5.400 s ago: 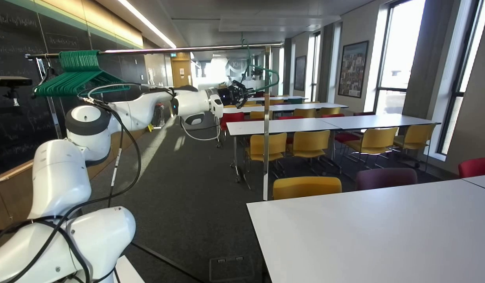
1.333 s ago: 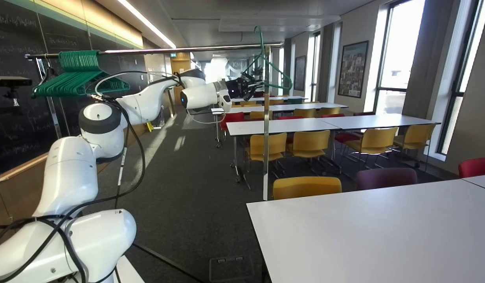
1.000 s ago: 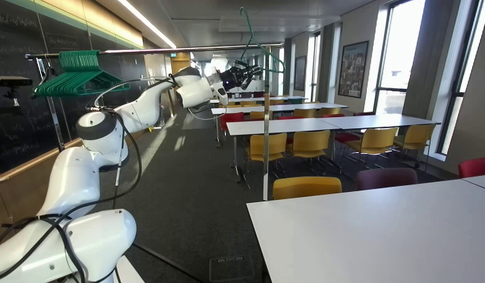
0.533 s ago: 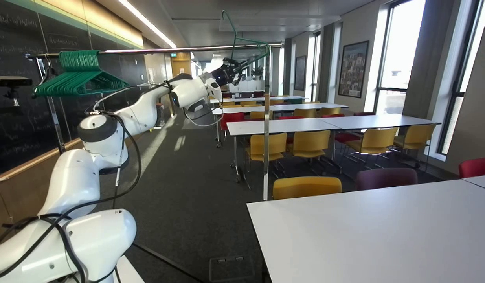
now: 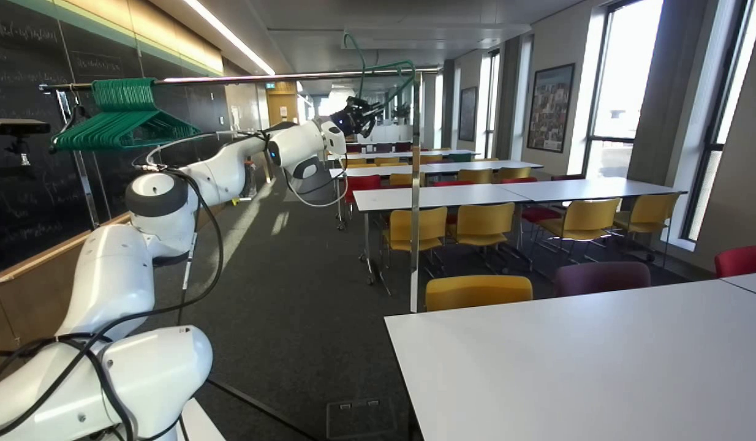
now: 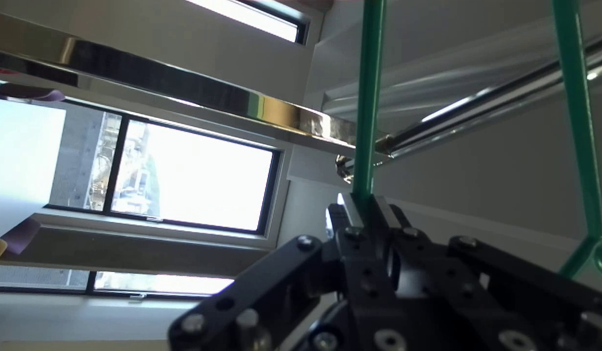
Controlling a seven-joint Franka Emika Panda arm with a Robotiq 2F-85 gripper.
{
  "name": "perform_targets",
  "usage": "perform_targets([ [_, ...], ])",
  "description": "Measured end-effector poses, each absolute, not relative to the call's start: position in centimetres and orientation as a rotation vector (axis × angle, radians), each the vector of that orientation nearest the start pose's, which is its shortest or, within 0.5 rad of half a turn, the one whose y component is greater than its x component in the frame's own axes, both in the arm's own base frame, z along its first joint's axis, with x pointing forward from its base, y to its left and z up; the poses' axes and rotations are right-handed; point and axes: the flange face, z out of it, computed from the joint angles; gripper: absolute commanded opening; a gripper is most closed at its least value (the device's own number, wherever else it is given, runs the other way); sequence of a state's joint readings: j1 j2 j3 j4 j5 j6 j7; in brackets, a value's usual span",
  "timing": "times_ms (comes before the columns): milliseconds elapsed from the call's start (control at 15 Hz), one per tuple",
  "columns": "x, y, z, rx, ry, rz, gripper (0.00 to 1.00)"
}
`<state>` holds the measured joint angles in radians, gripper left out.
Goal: Put the hanger from the table on the rail.
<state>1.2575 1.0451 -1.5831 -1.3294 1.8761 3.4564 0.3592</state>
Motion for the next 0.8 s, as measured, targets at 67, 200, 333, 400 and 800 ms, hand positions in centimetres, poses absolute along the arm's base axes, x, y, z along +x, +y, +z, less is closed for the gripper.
perform_targets([
  [67, 60.0, 17.5, 67.0, -1.091, 1.054, -1.923, 0.02],
  [200, 60.5, 17.7, 66.8, -1.162, 1.029, -1.949, 0.02],
  [333, 60.9, 17.4, 67.0, -1.21, 1.006, -1.979, 0.02],
  [400, 61.0, 17.2, 67.1, -1.227, 0.995, -1.996, 0.02],
  [800, 61.5, 16.7, 68.4, -1.334, 0.892, -2.127, 0.02],
])
